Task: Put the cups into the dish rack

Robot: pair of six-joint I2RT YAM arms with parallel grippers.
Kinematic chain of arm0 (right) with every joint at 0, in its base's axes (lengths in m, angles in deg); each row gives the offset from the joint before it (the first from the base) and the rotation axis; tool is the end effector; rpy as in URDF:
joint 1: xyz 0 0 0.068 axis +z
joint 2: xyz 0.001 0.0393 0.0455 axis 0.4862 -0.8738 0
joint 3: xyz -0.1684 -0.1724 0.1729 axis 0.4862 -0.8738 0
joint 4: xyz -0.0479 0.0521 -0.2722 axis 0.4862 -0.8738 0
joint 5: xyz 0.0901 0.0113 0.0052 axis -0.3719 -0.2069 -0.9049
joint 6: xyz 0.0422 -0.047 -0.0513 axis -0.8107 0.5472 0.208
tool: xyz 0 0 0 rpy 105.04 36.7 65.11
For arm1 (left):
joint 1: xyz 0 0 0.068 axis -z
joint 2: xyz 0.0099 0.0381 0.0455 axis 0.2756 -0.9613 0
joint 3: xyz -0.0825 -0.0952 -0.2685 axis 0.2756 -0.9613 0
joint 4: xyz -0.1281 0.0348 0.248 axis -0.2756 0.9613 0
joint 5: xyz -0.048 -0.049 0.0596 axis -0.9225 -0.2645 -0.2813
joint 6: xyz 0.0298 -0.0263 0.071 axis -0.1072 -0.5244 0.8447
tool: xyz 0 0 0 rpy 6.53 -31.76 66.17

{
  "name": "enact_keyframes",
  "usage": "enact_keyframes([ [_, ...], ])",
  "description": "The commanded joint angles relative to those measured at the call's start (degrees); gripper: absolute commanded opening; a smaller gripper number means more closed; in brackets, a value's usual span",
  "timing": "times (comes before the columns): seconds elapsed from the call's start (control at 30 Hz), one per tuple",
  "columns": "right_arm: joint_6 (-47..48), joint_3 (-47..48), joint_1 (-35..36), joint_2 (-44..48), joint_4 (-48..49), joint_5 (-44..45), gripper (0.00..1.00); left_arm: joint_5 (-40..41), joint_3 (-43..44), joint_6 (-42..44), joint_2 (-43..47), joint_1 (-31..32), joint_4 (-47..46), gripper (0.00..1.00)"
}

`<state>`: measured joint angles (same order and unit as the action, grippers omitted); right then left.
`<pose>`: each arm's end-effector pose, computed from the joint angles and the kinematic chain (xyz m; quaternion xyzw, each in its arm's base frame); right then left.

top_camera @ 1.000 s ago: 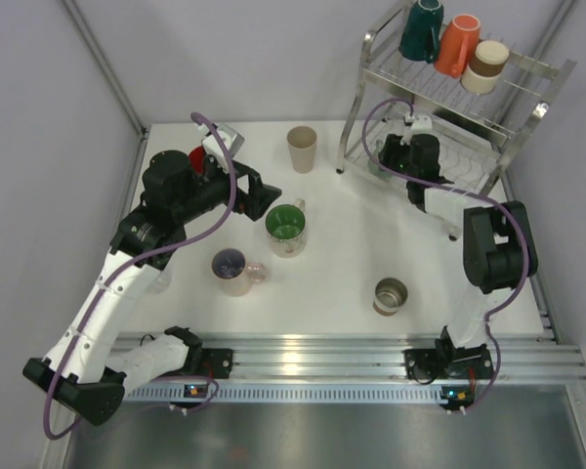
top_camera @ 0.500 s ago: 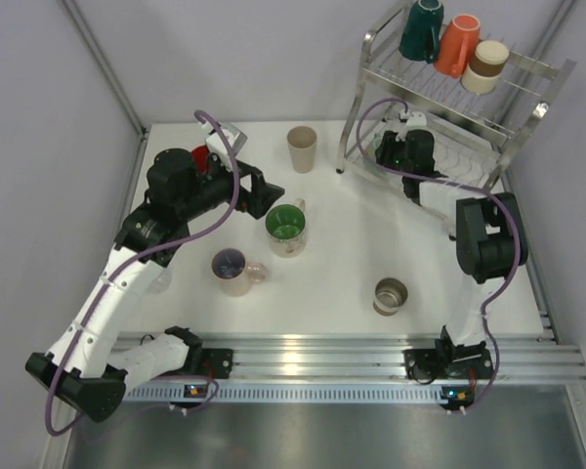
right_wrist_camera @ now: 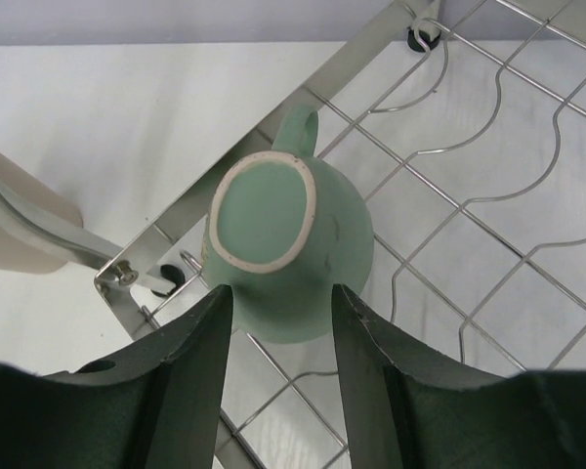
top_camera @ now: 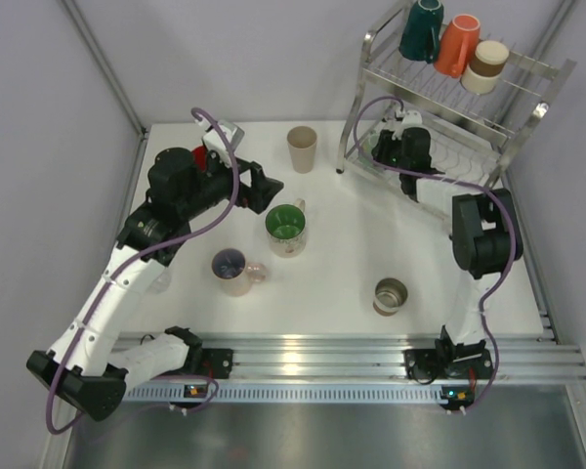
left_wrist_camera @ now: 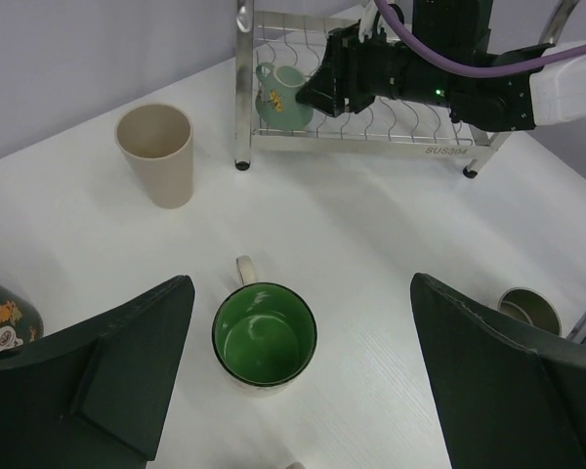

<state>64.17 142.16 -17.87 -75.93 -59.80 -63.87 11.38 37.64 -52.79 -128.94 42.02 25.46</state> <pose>0.5003 0.1032 0.2084 -0.0212 0.8125 0.1314 0.5676 0.2310 -0.1357 0.4466 0.2320 0.7299 -0.2779 0.5798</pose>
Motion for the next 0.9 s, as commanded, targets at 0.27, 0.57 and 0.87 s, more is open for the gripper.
enact_keyframes([
  [0.27,-2.6,-5.11,0.55,17.37,-6.42,1.55,0.45,3.87,-0.07,-9.33,0.72,-0.01,-4.58,0.98],
  [0.57,-12.27,-4.59,11.17,35.48,-46.57,13.16,0.35,-5.03,-1.56,-5.82,2.3,-0.09,-1.5,0.98],
  [0.87,-18.69,-10.39,22.69,52.01,-63.19,13.6,0.37,-0.45,-4.91,-5.55,7.23,-0.09,-1.15,0.98],
])
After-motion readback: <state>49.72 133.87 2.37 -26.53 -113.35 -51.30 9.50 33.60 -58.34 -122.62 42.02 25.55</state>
